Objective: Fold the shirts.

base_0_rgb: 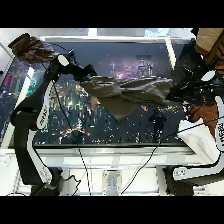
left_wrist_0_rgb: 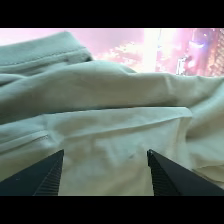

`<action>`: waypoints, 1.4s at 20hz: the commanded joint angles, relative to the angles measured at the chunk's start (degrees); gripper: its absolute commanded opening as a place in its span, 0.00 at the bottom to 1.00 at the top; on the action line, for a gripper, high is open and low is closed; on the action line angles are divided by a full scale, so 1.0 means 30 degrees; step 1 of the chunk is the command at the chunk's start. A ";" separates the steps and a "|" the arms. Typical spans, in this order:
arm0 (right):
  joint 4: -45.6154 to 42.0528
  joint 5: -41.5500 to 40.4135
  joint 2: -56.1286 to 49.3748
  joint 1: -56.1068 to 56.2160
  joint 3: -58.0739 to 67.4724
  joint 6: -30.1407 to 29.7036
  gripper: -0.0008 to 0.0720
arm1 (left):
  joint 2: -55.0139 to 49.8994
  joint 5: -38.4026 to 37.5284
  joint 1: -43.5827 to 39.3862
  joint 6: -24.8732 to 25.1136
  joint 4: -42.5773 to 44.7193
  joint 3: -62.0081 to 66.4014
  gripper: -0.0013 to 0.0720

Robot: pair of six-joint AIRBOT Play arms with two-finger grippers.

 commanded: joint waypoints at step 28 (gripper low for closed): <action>0.3257 -0.1814 0.0007 0.0007 -0.0138 -0.0736 0.48 | -0.1683 -0.0240 -0.3118 0.4925 1.3427 0.1472 0.32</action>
